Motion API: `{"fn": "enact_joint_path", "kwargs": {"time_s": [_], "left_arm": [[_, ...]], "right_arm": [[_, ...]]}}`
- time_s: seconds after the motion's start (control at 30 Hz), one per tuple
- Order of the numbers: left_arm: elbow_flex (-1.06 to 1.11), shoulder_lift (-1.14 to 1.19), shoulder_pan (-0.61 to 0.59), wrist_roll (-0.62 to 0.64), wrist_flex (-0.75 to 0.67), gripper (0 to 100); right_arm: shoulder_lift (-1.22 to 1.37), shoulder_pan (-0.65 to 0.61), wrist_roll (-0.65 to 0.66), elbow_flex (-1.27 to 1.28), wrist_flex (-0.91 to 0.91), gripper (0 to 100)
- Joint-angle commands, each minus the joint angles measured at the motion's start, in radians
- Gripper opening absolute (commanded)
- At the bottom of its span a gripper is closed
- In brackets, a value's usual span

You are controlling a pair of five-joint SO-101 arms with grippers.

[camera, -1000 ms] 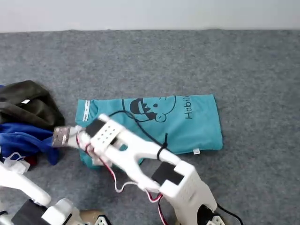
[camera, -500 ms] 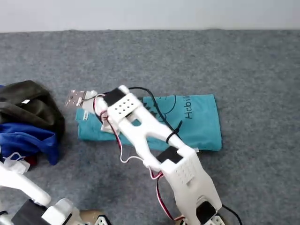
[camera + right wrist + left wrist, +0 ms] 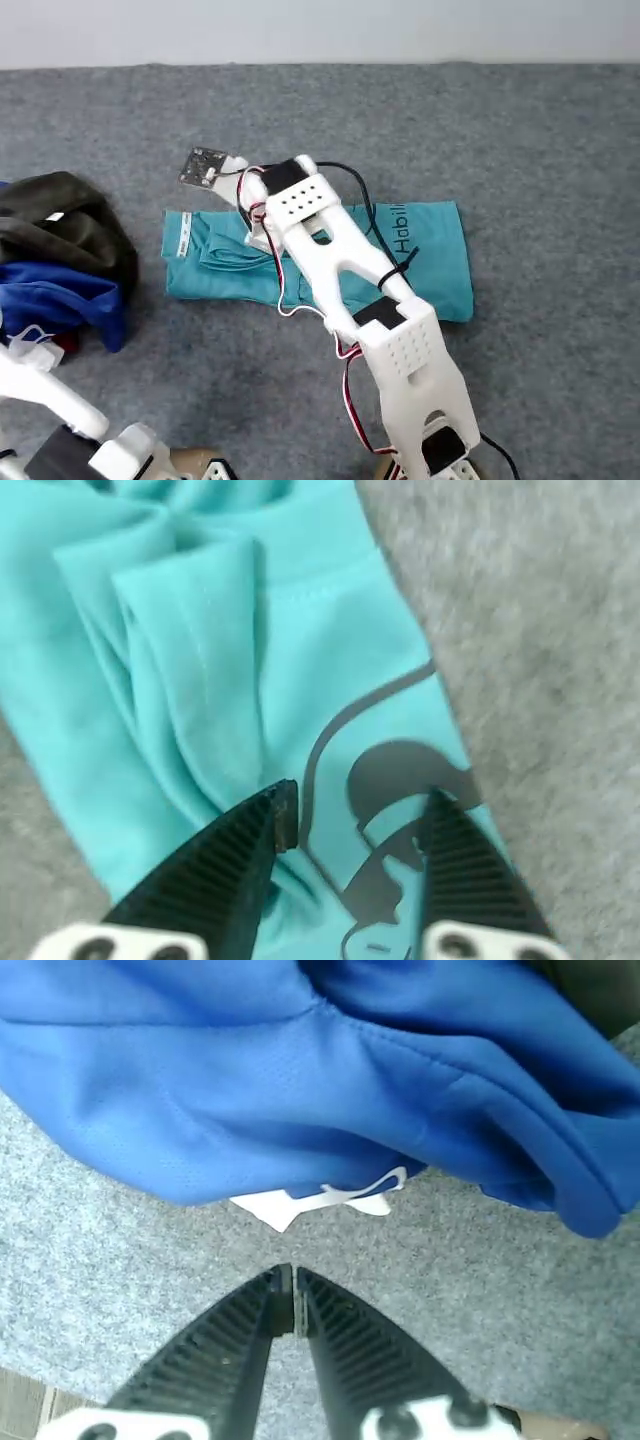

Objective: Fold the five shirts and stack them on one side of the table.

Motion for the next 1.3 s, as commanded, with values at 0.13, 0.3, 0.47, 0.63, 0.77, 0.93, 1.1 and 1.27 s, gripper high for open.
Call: {"fn": "enact_joint_path", "kwargs": {"time_s": [0.13, 0.3, 0.47, 0.63, 0.77, 0.93, 1.1, 1.27], "left_arm": [[-0.035, -0.003, 0.066, 0.014, -0.015, 1], [-0.035, -0.003, 0.081, 0.043, -0.015, 1], [-0.035, -0.003, 0.077, 0.041, -0.015, 1], [-0.035, -0.003, 0.077, 0.040, -0.014, 1], [-0.035, -0.003, 0.078, 0.040, -0.015, 1], [-0.035, -0.003, 0.080, 0.041, -0.015, 1], [-0.035, -0.003, 0.080, 0.043, -0.015, 1], [-0.035, -0.003, 0.078, 0.041, -0.011, 1]], "right_arm": [[-0.070, -0.133, 0.003, -0.138, 0.157, 1.7], [0.005, -0.173, 0.009, -0.138, 0.116, 0.9], [0.096, -0.082, 0.009, -0.140, -0.035, 0.9], [0.102, 0.005, 0.009, -0.140, -0.108, 1.0], [0.081, -0.004, 0.005, -0.172, -0.028, 0.9], [0.071, -0.073, 0.009, -0.242, 0.050, 0.9], [0.130, -0.096, 0.003, -0.224, 0.061, 0.9], [0.200, -0.131, 0.002, -0.229, 0.213, 0.9]]}}
